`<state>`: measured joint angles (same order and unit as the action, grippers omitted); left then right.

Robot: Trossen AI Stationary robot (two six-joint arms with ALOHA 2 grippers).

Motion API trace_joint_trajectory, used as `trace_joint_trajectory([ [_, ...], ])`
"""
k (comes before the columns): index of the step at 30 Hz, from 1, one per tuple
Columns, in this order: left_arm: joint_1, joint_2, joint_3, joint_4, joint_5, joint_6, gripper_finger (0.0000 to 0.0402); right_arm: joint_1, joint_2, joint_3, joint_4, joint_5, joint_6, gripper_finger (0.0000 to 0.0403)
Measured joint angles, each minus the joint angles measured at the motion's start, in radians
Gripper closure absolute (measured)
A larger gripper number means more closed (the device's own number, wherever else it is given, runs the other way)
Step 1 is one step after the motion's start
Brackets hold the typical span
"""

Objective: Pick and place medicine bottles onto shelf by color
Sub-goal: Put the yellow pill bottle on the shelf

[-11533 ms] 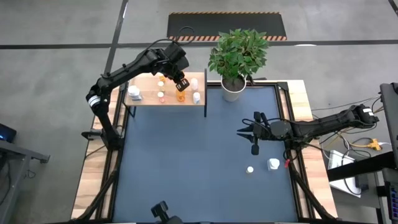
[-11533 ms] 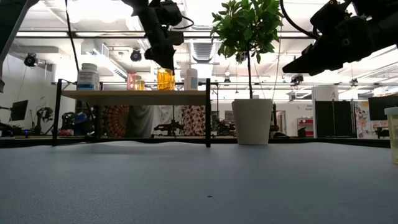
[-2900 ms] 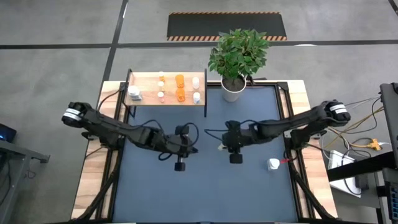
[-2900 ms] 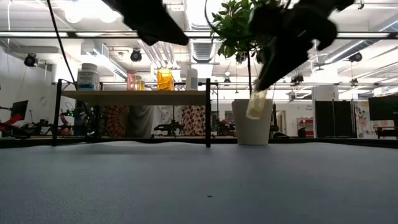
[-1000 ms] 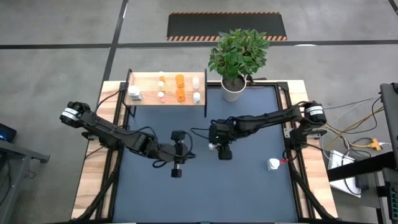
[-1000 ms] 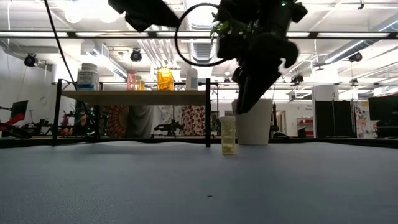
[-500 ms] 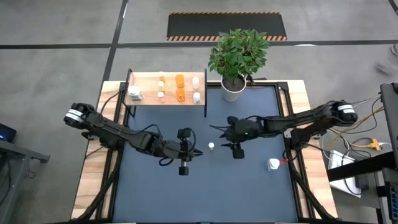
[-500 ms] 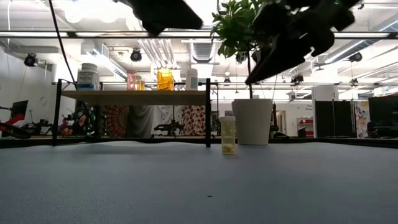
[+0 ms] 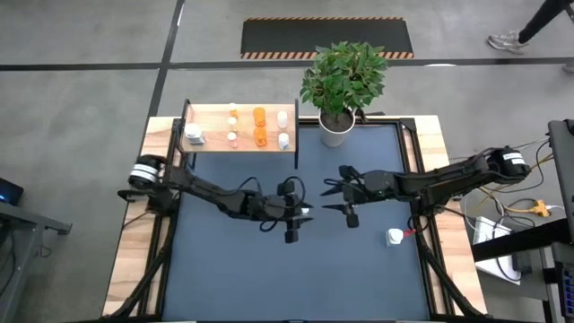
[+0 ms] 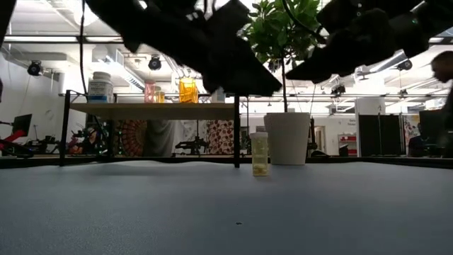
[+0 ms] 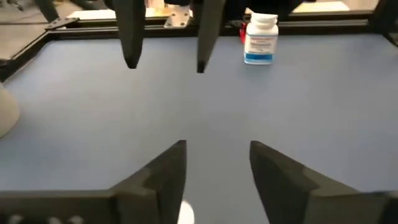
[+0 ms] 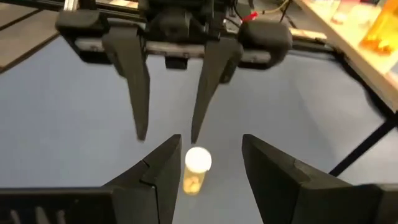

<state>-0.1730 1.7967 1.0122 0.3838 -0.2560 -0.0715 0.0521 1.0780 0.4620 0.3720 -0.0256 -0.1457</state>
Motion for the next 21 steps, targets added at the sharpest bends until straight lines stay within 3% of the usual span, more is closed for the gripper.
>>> trace_joint_trajectory([
  [8,0.084,0.093,-0.004,0.068,0.181,-0.09,0.0213,0.0,0.005,-0.024,0.0,0.0,0.053,0.0242],
  [21,0.099,0.084,-0.003,-0.034,0.196,-0.052,0.0213,0.0,0.015,-0.025,0.008,0.0,0.06,0.0247],
])
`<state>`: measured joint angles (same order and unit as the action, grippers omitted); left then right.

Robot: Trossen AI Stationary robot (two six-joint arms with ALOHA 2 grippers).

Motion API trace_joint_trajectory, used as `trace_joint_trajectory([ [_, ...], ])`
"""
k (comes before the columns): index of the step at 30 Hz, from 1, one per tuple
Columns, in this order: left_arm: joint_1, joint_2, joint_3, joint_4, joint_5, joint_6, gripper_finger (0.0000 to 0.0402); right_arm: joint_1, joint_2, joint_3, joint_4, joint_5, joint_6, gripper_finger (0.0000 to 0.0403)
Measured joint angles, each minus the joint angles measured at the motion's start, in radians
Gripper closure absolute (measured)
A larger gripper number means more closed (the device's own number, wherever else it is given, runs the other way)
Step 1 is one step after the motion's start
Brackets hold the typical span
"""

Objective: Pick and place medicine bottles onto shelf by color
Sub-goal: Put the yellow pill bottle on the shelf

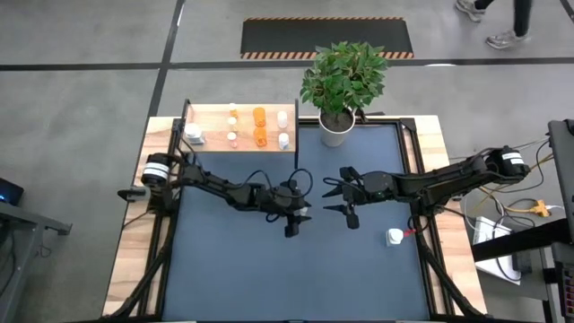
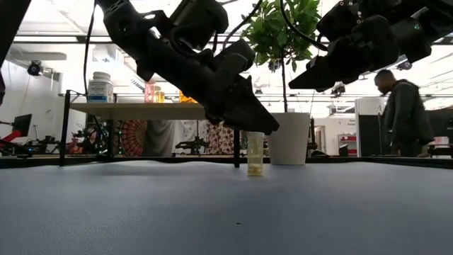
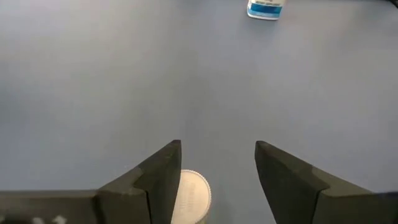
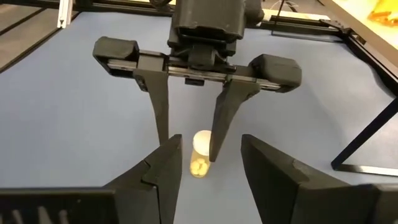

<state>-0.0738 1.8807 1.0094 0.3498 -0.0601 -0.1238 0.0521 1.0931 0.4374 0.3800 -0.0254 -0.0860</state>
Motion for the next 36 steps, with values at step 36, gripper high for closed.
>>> trace_joint_trajectory([
  [36,0.002,-0.067,-0.002,-0.114,-0.014,0.033,0.02,0.0,0.0,0.0,0.0,0.001,0.008,0.0252],
])
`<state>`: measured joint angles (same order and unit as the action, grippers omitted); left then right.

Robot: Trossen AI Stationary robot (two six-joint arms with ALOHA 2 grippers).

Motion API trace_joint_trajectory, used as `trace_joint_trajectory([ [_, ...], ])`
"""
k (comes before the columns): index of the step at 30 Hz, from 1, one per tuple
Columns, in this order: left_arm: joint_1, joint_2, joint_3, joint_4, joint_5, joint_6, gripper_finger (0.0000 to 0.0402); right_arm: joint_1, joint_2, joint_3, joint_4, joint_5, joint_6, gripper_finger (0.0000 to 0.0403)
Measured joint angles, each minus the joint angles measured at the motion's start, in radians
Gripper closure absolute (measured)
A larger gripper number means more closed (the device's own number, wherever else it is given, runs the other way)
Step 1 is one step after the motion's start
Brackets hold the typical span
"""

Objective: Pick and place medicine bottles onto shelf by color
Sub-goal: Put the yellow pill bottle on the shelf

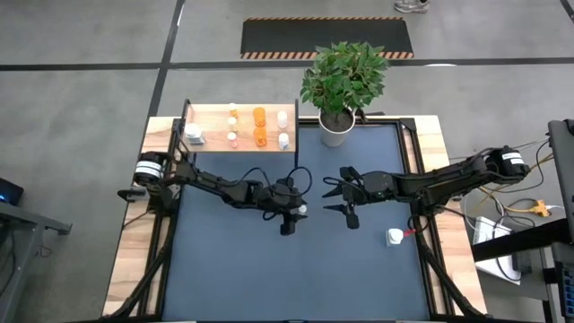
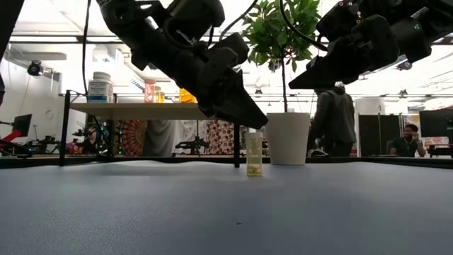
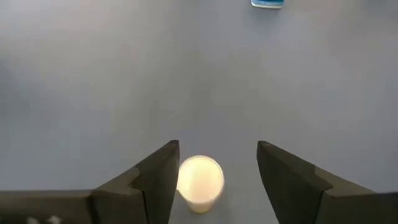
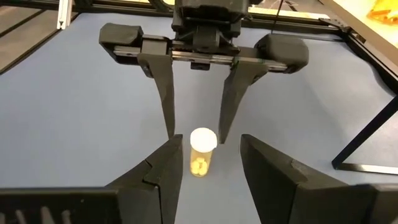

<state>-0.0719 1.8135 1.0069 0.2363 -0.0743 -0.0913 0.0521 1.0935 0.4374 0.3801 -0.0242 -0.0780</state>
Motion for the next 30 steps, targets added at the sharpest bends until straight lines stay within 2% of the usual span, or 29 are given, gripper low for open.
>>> trace_joint_trajectory([
  [7,0.005,0.01,0.0,-0.019,-0.012,0.031,0.0152,0.0,0.0,0.0,0.0,0.0,0.0,0.0252],
  [13,0.007,0.038,-0.001,-0.014,-0.012,0.045,0.0154,0.0,0.0,0.0,0.004,0.002,0.0,0.0252],
  [17,0.006,0.04,-0.001,-0.012,-0.012,0.045,0.0176,0.0,0.0,0.0,0.004,0.008,0.002,0.0252],
  [26,0.006,0.04,-0.001,-0.011,-0.012,0.044,0.027,0.0,0.0,0.0,0.007,0.009,0.007,0.0252],
  [30,0.006,0.04,-0.001,-0.011,-0.012,0.043,0.0298,0.0,0.0,0.0,0.007,0.009,0.007,0.0252],
])
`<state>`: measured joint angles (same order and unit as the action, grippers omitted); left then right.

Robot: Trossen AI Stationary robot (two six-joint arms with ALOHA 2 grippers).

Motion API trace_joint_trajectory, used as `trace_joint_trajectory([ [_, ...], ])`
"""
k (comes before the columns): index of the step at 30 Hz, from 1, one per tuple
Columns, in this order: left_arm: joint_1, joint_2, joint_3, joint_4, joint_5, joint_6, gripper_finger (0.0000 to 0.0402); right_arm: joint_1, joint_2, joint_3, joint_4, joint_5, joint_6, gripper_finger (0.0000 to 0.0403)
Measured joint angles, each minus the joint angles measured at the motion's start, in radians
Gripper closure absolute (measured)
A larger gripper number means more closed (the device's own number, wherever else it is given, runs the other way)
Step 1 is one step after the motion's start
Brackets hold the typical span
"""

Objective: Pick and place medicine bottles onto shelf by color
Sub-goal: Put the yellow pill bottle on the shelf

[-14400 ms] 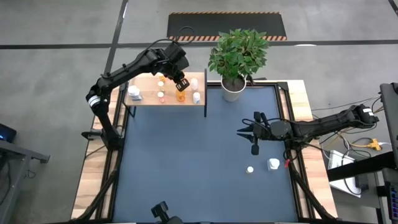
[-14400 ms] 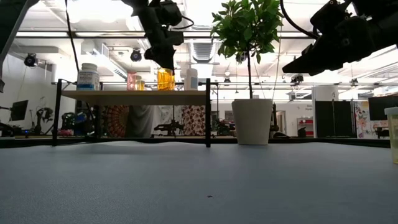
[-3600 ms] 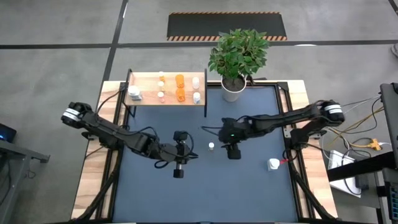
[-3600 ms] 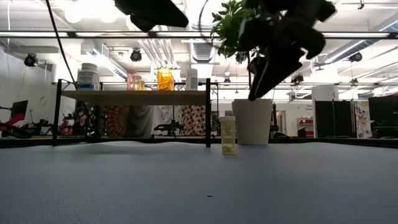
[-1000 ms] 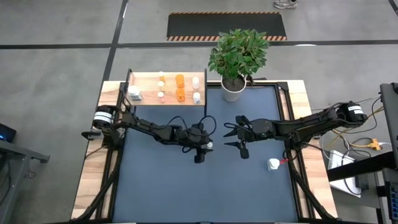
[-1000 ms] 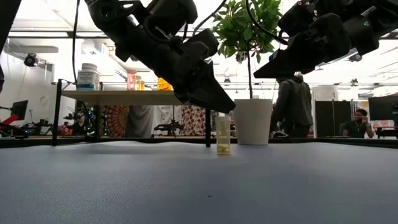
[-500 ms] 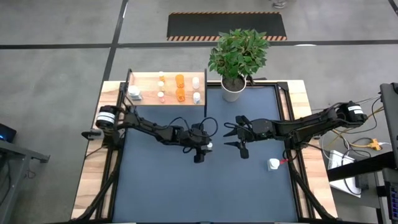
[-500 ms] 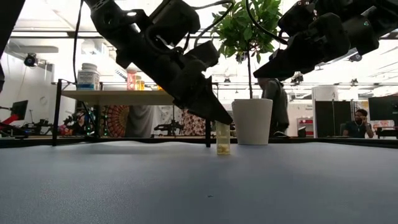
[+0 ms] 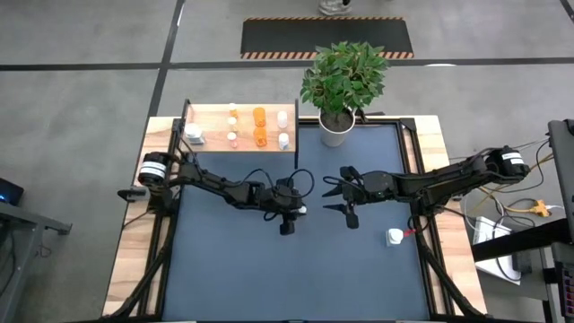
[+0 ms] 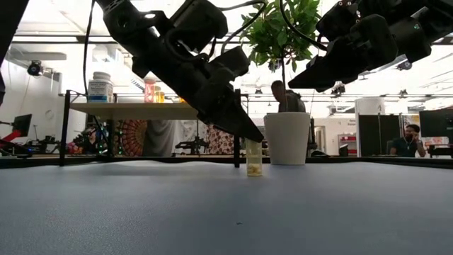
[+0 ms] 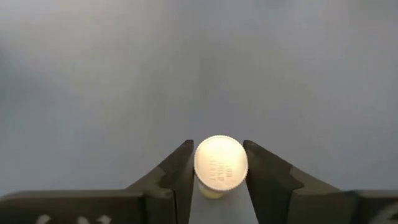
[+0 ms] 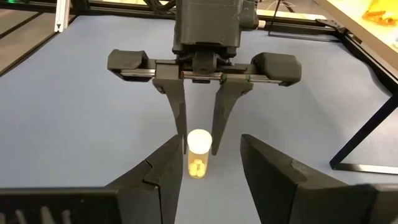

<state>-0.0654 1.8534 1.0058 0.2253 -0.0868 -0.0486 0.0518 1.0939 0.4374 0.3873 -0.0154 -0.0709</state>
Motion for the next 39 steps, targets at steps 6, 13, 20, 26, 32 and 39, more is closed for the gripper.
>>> trace_joint_trajectory([
  [6,-0.001,-0.046,0.006,-0.033,0.0,-0.047,0.0295,0.0,0.0,0.0,0.0,0.0,0.0,0.0252],
  [13,-0.004,-0.24,0.03,-0.186,0.003,-0.076,0.0289,0.0,0.0,0.0,-0.002,0.0,0.0,0.0252],
  [20,0.004,-0.548,0.061,-0.419,-0.291,-0.033,0.0288,0.0,0.0,0.0,0.008,0.01,-0.003,0.0252],
  [26,0.12,-0.773,0.114,-0.569,-0.629,-0.008,0.0288,0.0,0.0,0.0,0.017,0.018,-0.004,0.0252],
  [32,0.358,-0.905,0.102,-0.581,-0.647,0.055,0.0288,0.0,0.0,0.0,0.018,0.018,0.0,0.0252],
  [39,0.565,-0.895,0.075,-0.705,-0.547,-0.021,0.0288,0.0,0.0,0.0,0.022,0.018,0.008,0.0252],
])
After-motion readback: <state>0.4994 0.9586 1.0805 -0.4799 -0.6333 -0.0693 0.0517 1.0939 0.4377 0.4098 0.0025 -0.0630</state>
